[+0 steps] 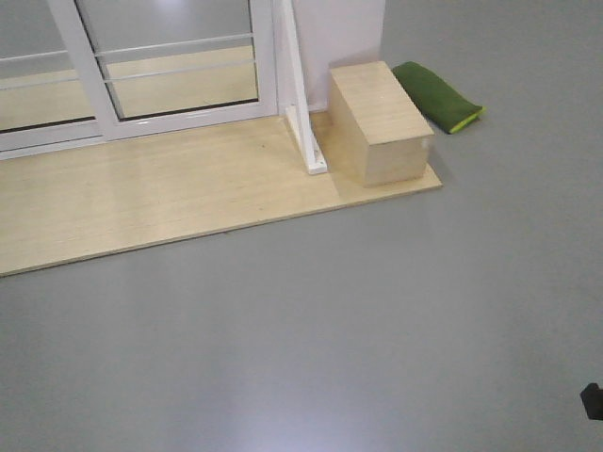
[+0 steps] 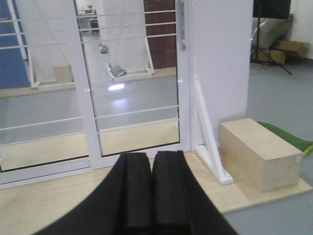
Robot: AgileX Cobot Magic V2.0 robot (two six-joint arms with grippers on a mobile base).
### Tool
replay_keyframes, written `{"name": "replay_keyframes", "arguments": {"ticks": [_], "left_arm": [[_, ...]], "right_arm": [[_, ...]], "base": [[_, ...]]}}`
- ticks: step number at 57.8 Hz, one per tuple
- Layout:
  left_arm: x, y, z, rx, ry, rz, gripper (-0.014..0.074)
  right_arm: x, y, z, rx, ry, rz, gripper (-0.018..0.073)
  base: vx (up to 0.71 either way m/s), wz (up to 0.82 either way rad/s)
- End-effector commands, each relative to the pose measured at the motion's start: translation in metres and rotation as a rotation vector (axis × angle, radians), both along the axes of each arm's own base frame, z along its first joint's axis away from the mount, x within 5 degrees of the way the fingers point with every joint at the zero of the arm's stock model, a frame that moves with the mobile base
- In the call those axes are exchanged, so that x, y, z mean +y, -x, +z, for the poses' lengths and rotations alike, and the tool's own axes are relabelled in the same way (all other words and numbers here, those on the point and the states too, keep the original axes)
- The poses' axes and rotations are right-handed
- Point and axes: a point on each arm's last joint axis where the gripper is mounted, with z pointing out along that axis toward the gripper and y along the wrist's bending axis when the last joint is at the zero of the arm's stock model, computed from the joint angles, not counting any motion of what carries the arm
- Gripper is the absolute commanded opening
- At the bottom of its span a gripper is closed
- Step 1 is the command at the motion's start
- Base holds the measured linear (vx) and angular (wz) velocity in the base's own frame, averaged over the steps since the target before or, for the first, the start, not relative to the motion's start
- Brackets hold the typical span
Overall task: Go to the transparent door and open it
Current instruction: 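Drive closer and align the base facing the door's silver handle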
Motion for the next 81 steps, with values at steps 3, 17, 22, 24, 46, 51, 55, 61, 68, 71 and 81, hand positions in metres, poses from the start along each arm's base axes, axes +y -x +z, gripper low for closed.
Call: {"name": "replay_keyframes", "arguments": {"ticks": [3, 17, 22, 24, 46, 51, 55, 61, 68, 71, 81], "left_arm": [[-0.0004, 0.0004, 0.0027, -0.08, 0.008, -0.006, -0.0006], [-0.0004, 0.0004, 0.0027, -0.08, 0.008, -0.006, -0.0006], [-0.0004, 0.0004, 0.0027, -0.08, 0.008, -0.006, -0.0006], [-0.0004, 0.0004, 0.0027, -0.08, 0.008, -0.006, -0.0006], [-0.0004, 0.0004, 0.0027, -0.08, 0.008, -0.006, -0.0006], [-0.0004, 0.0004, 0.0027, -0.08, 0.008, -0.006, -0.0006], [-0.0004, 0.0004, 0.0027, -0.08, 0.008, -0.006, -0.0006], [-0.0004, 0.0004, 0.0027, -0.08, 0.008, -0.006, -0.0006], [-0.0004, 0.0004, 0.0027, -0.08, 0.008, -0.006, -0.0006], [-0.0004, 0.0004, 0.0027, -0.08, 0.008, -0.006, -0.0006], [-0.0004, 0.0004, 0.0027, -0.08, 0.008, -0.006, -0.0006]], "right_arm": [[0.0003, 0.0006, 0.0067, -0.094, 0.014, 0.004, -0.0009], [0.0003, 0.0006, 0.0067, -0.094, 0.014, 0.004, -0.0009], [0.0003, 0.0006, 0.0067, -0.094, 0.014, 0.004, -0.0009], [0.0003, 0.0006, 0.0067, -0.094, 0.014, 0.004, -0.0009], [0.0003, 0.0006, 0.0067, -0.094, 0.014, 0.004, -0.0009], [0.0003, 0.0006, 0.0067, -0.094, 0.014, 0.004, -0.0009], [0.0003, 0.0006, 0.0067, -0.094, 0.014, 0.004, -0.0009], [0.0003, 0.0006, 0.0067, -0.094, 0.014, 0.004, -0.0009], [0.0003, 0.0006, 0.0067, -0.094, 0.014, 0.004, -0.0009], [0.0003, 0.0006, 0.0067, -0.094, 0.014, 0.004, -0.0009], [0.0003, 0.0006, 0.0067, -0.094, 0.014, 0.004, -0.0009]], "base": [[0.61, 0.47], [0.59, 0.4], [0.57, 0.32], [0.56, 0.3], [0.52, 0.21], [0.51, 0.09], [0.51, 0.06], [0.5, 0.05], [0.49, 0.04], [0.48, 0.04], [0.46, 0.03]]}}
